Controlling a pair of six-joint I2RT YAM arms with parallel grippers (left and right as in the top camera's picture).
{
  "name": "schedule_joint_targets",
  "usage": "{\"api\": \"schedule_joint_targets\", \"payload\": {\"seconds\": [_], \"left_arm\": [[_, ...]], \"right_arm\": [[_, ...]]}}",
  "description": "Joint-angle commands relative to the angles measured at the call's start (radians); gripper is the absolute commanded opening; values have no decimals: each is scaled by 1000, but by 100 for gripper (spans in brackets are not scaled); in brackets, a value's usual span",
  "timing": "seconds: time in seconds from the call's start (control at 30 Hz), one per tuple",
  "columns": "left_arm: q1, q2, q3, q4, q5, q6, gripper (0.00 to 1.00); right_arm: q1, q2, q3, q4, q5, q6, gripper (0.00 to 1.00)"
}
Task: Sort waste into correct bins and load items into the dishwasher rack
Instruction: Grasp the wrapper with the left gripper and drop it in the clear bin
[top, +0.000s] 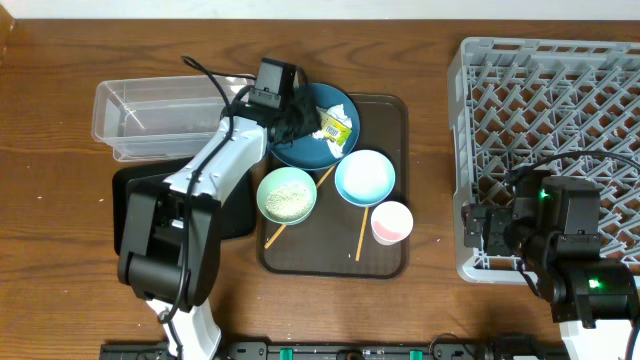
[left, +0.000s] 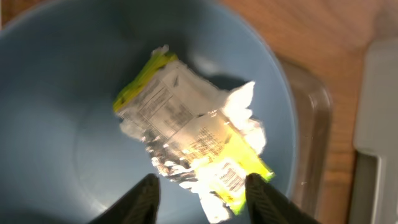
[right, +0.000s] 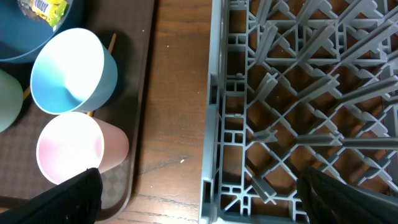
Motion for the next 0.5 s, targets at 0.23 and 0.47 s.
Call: {"api": "schedule_joint_targets", "payload": {"seconds": [0.23, 0.47], "left_arm": [[-59, 82, 18, 100, 4, -116, 65], [-98, 132, 18, 100, -67, -123, 64]], "right_arm": [[20, -3, 19, -4, -8, -8, 99], [20, -3, 19, -4, -8, -8, 99]]}}
